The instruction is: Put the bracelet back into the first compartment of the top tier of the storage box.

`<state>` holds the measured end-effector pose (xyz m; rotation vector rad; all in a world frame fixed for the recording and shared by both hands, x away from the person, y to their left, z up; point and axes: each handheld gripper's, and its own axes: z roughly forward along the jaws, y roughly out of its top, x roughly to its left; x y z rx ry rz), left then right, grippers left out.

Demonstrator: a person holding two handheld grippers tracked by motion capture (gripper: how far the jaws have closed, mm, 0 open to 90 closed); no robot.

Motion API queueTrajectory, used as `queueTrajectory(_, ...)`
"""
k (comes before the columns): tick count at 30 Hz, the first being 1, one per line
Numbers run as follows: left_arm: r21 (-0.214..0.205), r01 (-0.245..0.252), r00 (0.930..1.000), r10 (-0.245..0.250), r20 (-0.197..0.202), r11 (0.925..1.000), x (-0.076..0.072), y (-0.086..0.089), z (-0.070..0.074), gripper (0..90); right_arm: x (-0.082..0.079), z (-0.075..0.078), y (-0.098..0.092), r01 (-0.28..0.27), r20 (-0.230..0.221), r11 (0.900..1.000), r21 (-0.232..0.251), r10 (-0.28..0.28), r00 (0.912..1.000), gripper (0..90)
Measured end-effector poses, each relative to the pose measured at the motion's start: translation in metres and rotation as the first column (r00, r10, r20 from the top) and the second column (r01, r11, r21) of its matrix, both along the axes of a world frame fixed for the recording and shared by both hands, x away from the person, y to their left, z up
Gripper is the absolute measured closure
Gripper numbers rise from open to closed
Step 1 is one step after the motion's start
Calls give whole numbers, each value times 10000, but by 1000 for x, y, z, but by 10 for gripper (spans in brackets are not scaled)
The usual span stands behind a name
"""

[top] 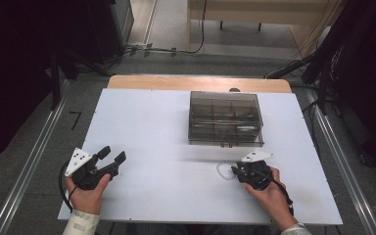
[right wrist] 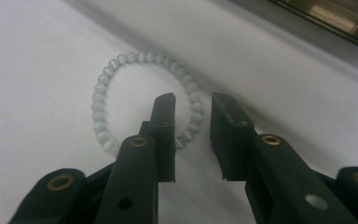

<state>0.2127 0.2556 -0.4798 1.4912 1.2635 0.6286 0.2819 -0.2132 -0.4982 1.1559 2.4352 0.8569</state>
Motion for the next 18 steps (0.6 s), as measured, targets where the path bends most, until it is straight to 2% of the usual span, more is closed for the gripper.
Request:
queueTrajectory(8, -34, 11, 10000, -11, -13, 10000, 0, 0, 0, 357, 0, 1, 4, 35, -260, 10000, -3, -35, 9997, 822)
queueTrajectory(18, -60, 53, 10000, -53, -20, 10000, 0, 0, 0, 361, 1, 2, 4, 212, -465, 9997, 158, -205, 9987, 833)
